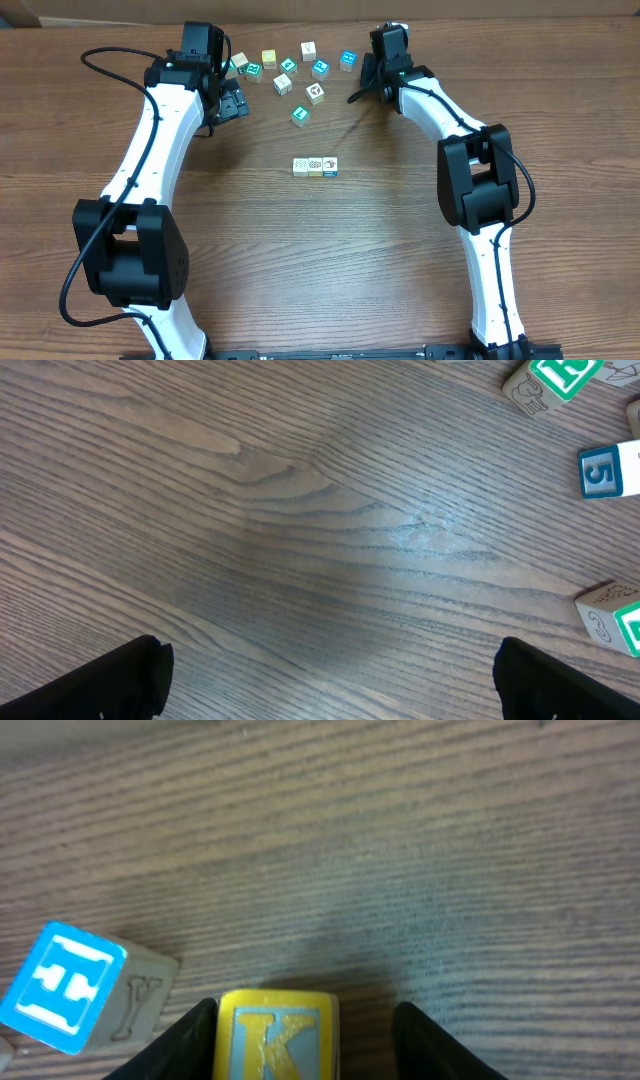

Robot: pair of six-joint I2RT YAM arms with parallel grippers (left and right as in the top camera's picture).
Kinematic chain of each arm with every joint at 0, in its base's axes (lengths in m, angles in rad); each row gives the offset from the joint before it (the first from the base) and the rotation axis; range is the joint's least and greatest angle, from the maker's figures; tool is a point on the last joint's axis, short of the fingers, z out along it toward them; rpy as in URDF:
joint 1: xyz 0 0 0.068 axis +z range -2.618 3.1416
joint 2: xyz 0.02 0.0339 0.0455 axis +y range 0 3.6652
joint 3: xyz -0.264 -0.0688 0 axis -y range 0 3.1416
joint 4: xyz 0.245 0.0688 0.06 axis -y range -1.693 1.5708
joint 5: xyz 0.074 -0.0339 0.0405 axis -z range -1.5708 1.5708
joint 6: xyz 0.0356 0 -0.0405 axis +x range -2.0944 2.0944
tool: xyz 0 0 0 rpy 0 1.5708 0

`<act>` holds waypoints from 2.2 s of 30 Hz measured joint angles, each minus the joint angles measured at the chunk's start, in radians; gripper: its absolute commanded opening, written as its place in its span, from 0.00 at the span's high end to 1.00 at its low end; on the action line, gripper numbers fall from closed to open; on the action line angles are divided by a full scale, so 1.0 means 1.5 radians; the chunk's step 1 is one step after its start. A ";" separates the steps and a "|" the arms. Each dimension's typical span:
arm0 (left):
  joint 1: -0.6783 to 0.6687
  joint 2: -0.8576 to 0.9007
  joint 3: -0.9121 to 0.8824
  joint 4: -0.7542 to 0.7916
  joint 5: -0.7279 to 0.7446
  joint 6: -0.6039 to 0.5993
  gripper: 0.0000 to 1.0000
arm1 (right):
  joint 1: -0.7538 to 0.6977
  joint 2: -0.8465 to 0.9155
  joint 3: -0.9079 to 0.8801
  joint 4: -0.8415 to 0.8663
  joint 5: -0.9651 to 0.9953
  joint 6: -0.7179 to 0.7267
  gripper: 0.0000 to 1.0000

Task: Form a horizontal line
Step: 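Lower the right gripper and close it on the yellow K block, then carry the K block down toward the right end of the row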

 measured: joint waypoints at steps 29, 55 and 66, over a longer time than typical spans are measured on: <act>0.000 0.000 0.000 0.000 0.000 0.000 0.00 | 0.000 -0.210 0.001 -0.268 -0.036 -0.002 0.77; 0.000 0.000 0.000 0.000 0.000 0.000 0.00 | 0.086 -0.263 -0.229 -0.344 -0.158 0.052 0.77; 0.000 0.000 0.000 0.000 0.000 0.000 0.00 | 0.096 -0.263 -0.292 -0.290 -0.112 0.070 0.73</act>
